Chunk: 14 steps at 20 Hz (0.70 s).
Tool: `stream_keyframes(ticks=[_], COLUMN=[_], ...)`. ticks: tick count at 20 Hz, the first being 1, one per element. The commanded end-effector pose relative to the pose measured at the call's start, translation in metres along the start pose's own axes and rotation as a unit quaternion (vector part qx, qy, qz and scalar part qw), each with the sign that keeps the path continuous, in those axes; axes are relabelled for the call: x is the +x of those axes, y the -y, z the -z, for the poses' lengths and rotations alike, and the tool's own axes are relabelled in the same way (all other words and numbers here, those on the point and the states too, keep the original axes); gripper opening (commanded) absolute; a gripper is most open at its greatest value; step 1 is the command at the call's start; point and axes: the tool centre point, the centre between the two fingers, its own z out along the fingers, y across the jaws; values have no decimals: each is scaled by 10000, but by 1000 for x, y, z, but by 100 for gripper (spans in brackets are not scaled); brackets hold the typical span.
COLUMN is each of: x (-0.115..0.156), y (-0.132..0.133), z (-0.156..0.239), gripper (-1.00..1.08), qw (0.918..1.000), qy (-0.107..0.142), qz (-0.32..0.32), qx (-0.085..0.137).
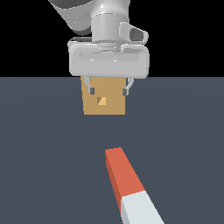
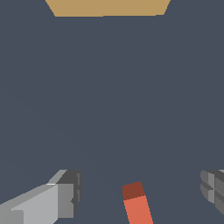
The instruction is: Insert the peg into the horizontal hole in a box.
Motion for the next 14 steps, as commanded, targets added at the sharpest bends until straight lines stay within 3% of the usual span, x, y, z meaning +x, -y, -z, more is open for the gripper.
stream_keyframes(ticks=[1,8,14], x=[0,-12,-42], y=[0,-1,-3], z=[0,-4,-14], gripper=[100,100,100], qw=[10000,10000,9998], qy=[0,2,7], qz=[0,64,220], qx=[0,-8,-28])
